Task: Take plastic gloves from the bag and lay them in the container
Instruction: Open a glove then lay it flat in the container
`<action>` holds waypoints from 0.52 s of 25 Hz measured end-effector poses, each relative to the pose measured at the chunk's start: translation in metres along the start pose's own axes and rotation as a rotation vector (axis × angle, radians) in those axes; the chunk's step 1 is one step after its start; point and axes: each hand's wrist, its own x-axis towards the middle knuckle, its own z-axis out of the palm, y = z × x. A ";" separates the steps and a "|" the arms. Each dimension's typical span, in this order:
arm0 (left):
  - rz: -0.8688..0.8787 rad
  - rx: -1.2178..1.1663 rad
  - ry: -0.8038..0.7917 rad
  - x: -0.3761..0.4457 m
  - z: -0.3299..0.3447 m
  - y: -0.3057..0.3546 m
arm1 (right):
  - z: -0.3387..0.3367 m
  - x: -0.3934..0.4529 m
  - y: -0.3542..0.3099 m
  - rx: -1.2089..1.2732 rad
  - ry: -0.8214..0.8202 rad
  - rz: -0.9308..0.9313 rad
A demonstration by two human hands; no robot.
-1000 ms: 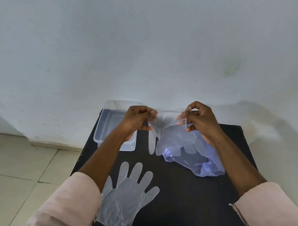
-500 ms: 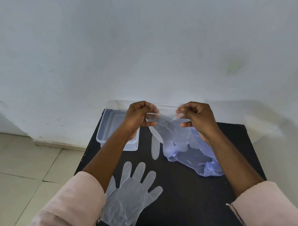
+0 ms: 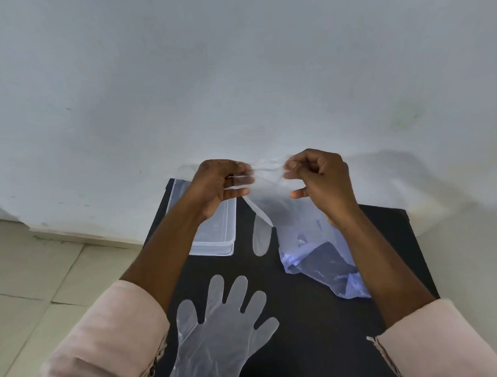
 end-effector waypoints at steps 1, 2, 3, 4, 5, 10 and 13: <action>0.012 -0.042 0.021 0.004 -0.004 -0.002 | 0.006 0.003 -0.005 -0.046 -0.006 -0.030; 0.031 -0.074 0.036 0.007 -0.006 -0.004 | 0.010 0.006 -0.009 -0.083 -0.010 -0.056; 0.053 -0.097 0.044 0.010 -0.008 -0.006 | 0.013 0.008 -0.012 -0.118 -0.013 -0.079; 0.071 -0.113 0.051 0.013 -0.009 -0.008 | 0.015 0.009 -0.015 -0.147 -0.014 -0.095; 0.085 -0.126 0.056 0.014 -0.009 -0.009 | 0.015 0.011 -0.015 -0.167 -0.014 -0.104; 0.167 -0.128 0.066 0.014 -0.009 -0.009 | 0.015 0.007 -0.010 -0.151 -0.007 -0.055; 0.225 -0.041 0.045 0.009 -0.010 -0.008 | 0.015 0.004 -0.005 -0.069 -0.004 0.011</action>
